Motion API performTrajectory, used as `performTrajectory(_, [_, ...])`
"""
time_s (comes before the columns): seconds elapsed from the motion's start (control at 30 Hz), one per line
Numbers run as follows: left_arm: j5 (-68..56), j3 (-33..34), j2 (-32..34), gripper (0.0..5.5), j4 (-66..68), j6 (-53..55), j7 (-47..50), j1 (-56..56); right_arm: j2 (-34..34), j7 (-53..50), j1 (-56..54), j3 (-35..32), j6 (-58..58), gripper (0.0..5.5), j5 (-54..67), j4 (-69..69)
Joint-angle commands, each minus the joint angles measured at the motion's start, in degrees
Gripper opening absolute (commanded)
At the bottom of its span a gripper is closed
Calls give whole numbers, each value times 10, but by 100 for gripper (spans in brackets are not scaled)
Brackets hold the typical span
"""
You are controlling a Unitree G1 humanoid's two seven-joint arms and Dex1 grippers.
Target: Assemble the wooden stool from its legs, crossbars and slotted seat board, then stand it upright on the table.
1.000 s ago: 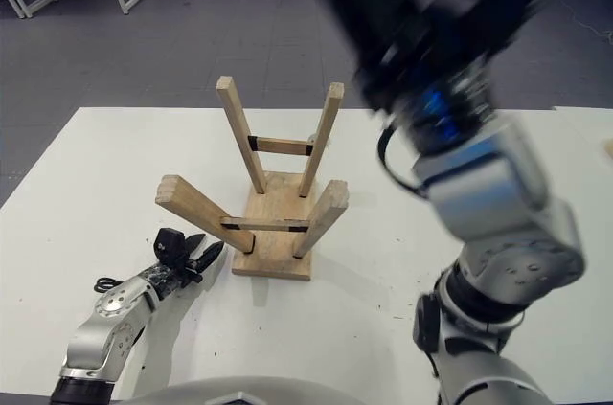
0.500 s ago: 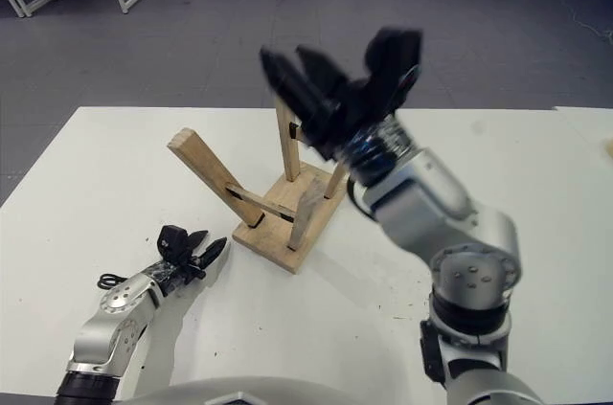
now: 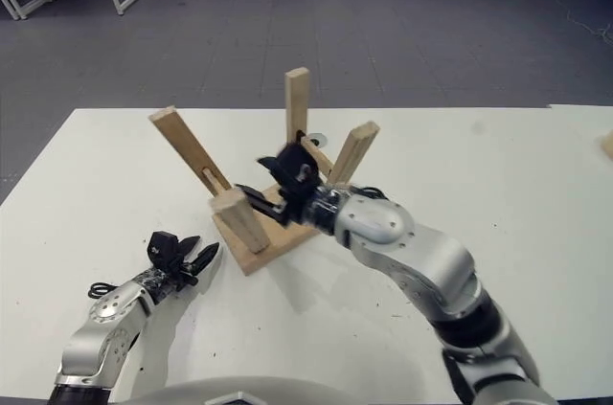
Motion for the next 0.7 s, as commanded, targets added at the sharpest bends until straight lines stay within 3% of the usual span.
performTrajectory(0.03, [4, 24, 31, 271, 19, 28, -8, 15, -43, 21, 57, -39, 34, 270, -8, -9])
performTrajectory(0.2, [-34, 77, 79, 271, 15, 40, -60, 13, -37, 87, 138, -110, 58, 270, 128, -49])
performTrajectory(0.37, [-136, 125, 152, 271, -32, 111, -167, -16, -123, 199, 202, -147, 75, 270, 185, -55])
performTrajectory(0.43, [-240, 143, 208, 271, -100, 194, -239, -18, -212, 288, 244, -161, 64, 270, 149, -18])
performTrajectory(0.53, [-326, 163, 291, 323, -138, 275, -310, -51, -307, 403, 252, -196, 22, 326, 91, 80])
performTrajectory(0.63, [-302, 137, 318, 383, -110, 266, -317, -125, -321, 453, 183, -202, -48, 396, 22, 186])
performTrajectory(0.7, [-274, 106, 305, 383, -92, 250, -303, -169, -305, 472, 135, -196, -89, 396, -11, 226])
